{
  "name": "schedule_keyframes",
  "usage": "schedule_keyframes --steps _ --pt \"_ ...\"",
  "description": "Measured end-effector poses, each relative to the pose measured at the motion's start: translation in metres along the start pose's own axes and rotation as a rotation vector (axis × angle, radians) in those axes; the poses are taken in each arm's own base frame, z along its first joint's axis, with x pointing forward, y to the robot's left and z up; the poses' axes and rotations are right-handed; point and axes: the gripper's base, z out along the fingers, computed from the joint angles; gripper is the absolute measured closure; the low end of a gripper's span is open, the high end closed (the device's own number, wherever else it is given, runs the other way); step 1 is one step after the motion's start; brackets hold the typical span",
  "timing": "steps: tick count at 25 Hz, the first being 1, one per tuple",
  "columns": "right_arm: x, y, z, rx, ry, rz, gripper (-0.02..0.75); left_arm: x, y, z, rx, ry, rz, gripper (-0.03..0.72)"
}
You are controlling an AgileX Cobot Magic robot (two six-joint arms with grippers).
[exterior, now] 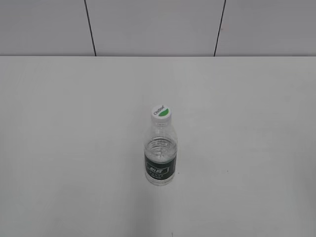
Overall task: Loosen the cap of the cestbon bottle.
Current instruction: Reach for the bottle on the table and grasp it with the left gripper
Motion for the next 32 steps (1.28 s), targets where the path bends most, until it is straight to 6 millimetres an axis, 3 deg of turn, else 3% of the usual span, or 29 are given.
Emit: schedule_keyframes --steps 27,32 --pt "0.000 0.000 0.000 0.000 0.000 0.000 0.157 0.000 0.000 0.000 -0.001 0.000 0.001 0.447" --pt "0.000 0.000 0.000 0.000 0.000 0.000 0.157 -0.013 0.004 0.008 -0.053 0.017 0.071 0.447"
